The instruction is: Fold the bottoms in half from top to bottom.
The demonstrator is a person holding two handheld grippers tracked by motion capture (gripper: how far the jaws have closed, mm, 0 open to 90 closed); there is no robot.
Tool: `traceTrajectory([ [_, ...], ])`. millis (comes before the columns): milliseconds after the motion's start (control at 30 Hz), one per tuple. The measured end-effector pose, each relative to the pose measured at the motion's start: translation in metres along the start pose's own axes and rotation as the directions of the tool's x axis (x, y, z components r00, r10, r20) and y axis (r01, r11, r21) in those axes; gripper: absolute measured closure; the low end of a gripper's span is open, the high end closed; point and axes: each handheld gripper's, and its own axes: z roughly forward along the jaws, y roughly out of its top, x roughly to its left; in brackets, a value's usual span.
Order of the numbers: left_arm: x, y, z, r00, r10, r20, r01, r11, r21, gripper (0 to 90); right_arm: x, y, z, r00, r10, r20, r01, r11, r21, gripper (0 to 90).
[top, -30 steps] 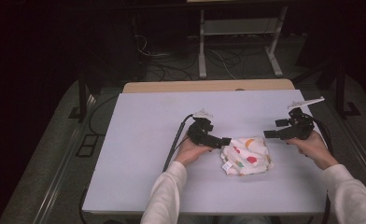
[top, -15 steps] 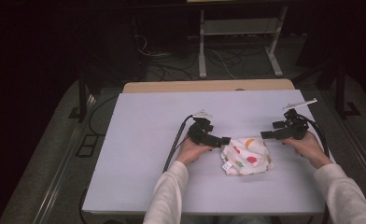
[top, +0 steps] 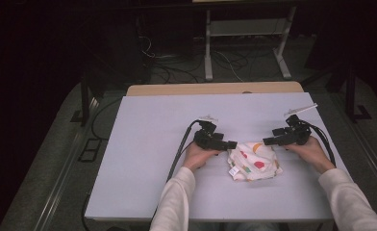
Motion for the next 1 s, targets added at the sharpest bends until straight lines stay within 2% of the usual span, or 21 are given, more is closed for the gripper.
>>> traceTrajectory([
  [133,0.002,-0.002,0.003,0.9994,-0.019,0.030,0.018,0.9997,0.014,30.1,-0.003,-0.001,0.004,0.9999,0.000,-0.015,0.000,1.000,0.013,26.1],
  [367,0.004,-0.005,0.011,0.9980,-0.051,0.038,0.049,0.9983,0.030,41.0,-0.004,-0.002,0.010,0.9989,-0.017,-0.043,0.019,0.999,0.034,40.1],
  [467,0.005,-0.006,0.013,0.9969,-0.058,0.052,0.056,0.9978,0.036,51.2,-0.004,-0.002,0.011,0.9979,-0.023,-0.060,0.026,0.999,0.033,54.0],
  [567,0.005,-0.006,0.014,0.9959,-0.067,0.062,0.064,0.9968,0.049,59.4,-0.003,-0.003,0.011,0.9951,-0.053,-0.084,0.057,0.997,0.043,66.7],
  [667,0.005,-0.006,0.015,0.9968,-0.065,0.047,0.062,0.9964,0.057,70.9,-0.004,-0.003,0.010,0.9927,-0.050,-0.110,0.055,0.997,0.048,80.5],
  [767,0.003,-0.005,0.013,0.9983,-0.050,0.029,0.048,0.9968,0.065,78.3,-0.003,-0.004,0.009,0.9931,-0.053,-0.104,0.059,0.997,0.055,84.4],
  [900,-0.004,-0.001,0.008,1.0000,-0.002,0.009,0.002,0.9978,0.067,80.1,0.001,-0.005,0.008,0.9946,-0.054,-0.088,0.059,0.997,0.051,85.6],
  [1000,-0.008,0.001,0.002,0.9998,0.017,0.004,-0.017,0.9972,0.073,80.4,0.004,-0.003,0.007,0.9959,-0.052,-0.073,0.056,0.997,0.046,85.8],
])
